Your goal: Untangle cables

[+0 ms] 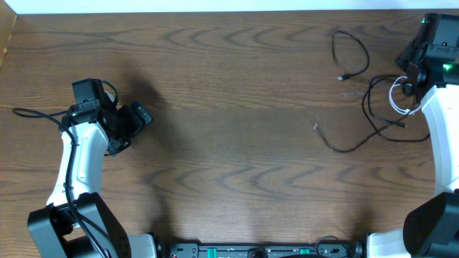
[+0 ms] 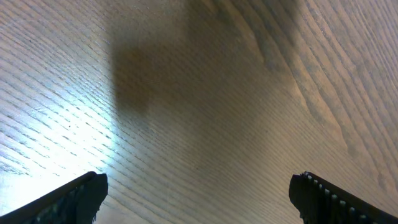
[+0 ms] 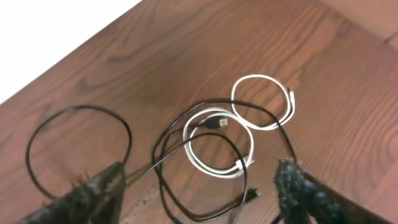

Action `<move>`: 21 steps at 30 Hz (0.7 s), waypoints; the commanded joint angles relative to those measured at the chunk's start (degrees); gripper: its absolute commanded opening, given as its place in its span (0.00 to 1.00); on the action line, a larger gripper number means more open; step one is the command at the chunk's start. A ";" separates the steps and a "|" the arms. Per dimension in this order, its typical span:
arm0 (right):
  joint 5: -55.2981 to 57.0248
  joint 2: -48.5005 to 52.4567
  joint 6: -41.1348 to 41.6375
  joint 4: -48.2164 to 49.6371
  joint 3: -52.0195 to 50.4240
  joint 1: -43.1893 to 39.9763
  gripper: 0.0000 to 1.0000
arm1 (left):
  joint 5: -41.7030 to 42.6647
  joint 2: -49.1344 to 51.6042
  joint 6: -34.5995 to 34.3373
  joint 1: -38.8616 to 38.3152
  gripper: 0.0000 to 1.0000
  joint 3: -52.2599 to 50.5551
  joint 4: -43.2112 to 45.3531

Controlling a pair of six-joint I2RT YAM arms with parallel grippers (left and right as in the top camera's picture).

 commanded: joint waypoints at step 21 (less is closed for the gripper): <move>-35.26 11.78 -0.61 -3.48 0.26 0.61 0.01 | 0.31 0.52 -0.35 0.13 0.98 -0.63 -0.15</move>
